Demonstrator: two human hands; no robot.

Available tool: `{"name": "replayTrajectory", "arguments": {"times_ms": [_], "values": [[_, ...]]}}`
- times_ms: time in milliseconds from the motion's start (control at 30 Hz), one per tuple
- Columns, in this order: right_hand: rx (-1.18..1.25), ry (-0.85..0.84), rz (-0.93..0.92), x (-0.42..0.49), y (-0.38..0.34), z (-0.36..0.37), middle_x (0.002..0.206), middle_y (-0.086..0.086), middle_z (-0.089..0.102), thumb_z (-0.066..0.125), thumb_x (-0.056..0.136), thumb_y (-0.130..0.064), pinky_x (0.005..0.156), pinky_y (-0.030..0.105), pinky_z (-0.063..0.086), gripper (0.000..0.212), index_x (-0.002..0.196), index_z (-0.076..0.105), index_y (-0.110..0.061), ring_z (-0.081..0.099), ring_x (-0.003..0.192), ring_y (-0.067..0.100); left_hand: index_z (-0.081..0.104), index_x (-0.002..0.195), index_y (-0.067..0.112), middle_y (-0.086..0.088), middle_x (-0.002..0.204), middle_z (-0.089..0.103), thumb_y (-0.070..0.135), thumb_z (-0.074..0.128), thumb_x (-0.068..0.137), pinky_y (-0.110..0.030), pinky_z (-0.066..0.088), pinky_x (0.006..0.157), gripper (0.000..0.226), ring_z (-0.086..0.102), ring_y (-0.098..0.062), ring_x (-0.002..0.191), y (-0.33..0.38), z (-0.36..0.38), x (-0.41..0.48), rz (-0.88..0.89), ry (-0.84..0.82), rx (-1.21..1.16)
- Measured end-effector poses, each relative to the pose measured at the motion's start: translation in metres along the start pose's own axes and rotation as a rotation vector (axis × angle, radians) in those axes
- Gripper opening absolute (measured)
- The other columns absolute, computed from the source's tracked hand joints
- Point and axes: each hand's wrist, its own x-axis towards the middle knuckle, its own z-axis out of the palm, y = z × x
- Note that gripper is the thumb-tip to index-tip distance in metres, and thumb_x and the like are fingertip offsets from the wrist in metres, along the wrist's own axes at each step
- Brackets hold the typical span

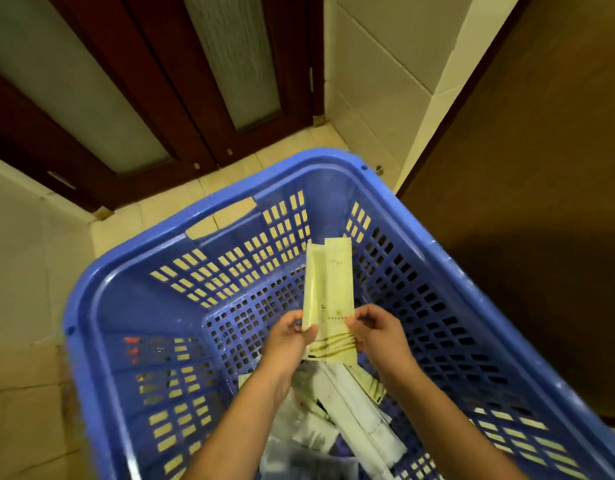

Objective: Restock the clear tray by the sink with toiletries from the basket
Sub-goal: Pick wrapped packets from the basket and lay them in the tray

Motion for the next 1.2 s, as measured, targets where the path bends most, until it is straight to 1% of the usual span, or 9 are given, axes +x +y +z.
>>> {"name": "replayTrajectory", "arguments": {"times_ms": [133,233,367,500,567,733,867,1000,1200], "values": [[-0.049,0.025,-0.049,-0.041,-0.033,-0.007,0.066,0.007,0.055,0.056,0.088,0.002,0.061,0.03,0.043,0.023,0.067,0.054,-0.008,0.05,0.061,0.016,0.061,0.109,0.012,-0.004,0.088,0.071,0.001,0.057,0.089,-0.03,0.048,0.074,0.024,0.064,-0.019,0.081,0.014,0.01,-0.056,0.047,-0.073,-0.079],[-0.15,0.026,-0.084,-0.076,-0.057,-0.02,0.078,0.017,0.064,0.06,0.088,-0.006,0.075,0.044,0.051,0.021,0.067,0.057,-0.01,0.061,0.076,0.03,0.062,0.114,0.012,-0.004,0.098,0.073,0.003,0.055,0.091,-0.036,0.051,0.087,0.025,0.066,-0.021,0.092,0.029,0.014,-0.105,0.075,-0.086,-0.135],[-0.091,0.006,-0.043,-0.121,-0.083,-0.033,0.076,0.01,0.064,0.061,0.087,-0.004,0.085,0.05,0.052,0.023,0.065,0.059,-0.011,0.062,0.082,0.028,0.06,0.117,0.014,-0.007,0.103,0.072,0.011,0.054,0.094,-0.048,0.049,0.096,0.024,0.066,-0.026,0.098,0.043,0.02,-0.16,0.061,-0.058,-0.211],[-0.036,-0.015,-0.048,-0.164,-0.099,-0.043,0.081,0.011,0.065,0.06,0.089,-0.007,0.086,0.047,0.051,0.022,0.068,0.058,-0.01,0.062,0.082,0.027,0.059,0.103,0.017,-0.005,0.097,0.069,0.02,0.042,0.1,-0.047,0.049,0.089,0.018,0.064,-0.022,0.087,0.055,0.023,-0.208,0.06,-0.123,-0.293],[-0.022,-0.013,-0.06,-0.182,-0.107,-0.047,0.081,0.01,0.064,0.06,0.089,-0.008,0.086,0.045,0.05,0.021,0.068,0.058,-0.011,0.061,0.082,0.025,0.061,0.095,0.016,-0.004,0.091,0.07,0.024,0.037,0.101,-0.038,0.051,0.074,0.026,0.063,-0.019,0.079,0.063,0.02,-0.228,0.073,-0.154,-0.308],[-0.031,0.003,-0.143,-0.223,-0.122,-0.051,0.079,0.009,0.064,0.058,0.091,-0.007,0.072,0.036,0.05,0.022,0.069,0.057,-0.011,0.061,0.076,0.023,0.056,0.091,0.013,-0.003,0.078,0.068,0.017,0.044,0.098,-0.024,0.048,0.054,0.015,0.06,-0.014,0.064,0.077,0.008,-0.261,0.139,-0.291,-0.323],[-0.024,0.063,-0.209,-0.262,-0.129,-0.053,0.076,0.007,0.063,0.059,0.09,-0.006,0.072,0.034,0.05,0.022,0.069,0.057,-0.012,0.059,0.074,0.02,0.055,0.088,0.012,-0.004,0.081,0.066,0.012,0.05,0.094,-0.025,0.053,0.063,0.008,0.061,-0.014,0.071,0.079,0.0,-0.281,0.195,-0.402,-0.264],[0.075,0.123,-0.216,-0.311,-0.12,-0.054,0.072,0.007,0.061,0.058,0.089,-0.003,0.065,0.029,0.046,0.023,0.068,0.056,-0.012,0.055,0.067,0.019,0.047,0.081,0.011,0.002,0.059,0.062,-0.002,0.05,0.091,-0.021,0.057,0.06,0.017,0.065,-0.01,0.057,0.075,-0.011,-0.305,0.233,-0.462,-0.234],[0.204,0.392,-0.265,-0.387,-0.075,-0.063,0.07,0.005,0.063,0.059,0.089,-0.004,0.066,0.031,0.047,0.019,0.071,0.059,-0.01,0.058,0.067,0.017,0.044,0.071,0.011,0.0,0.059,0.037,-0.01,0.054,0.085,-0.032,0.052,0.078,0.027,0.051,-0.013,0.055,0.057,-0.033,-0.335,0.439,-0.52,0.223]]}}
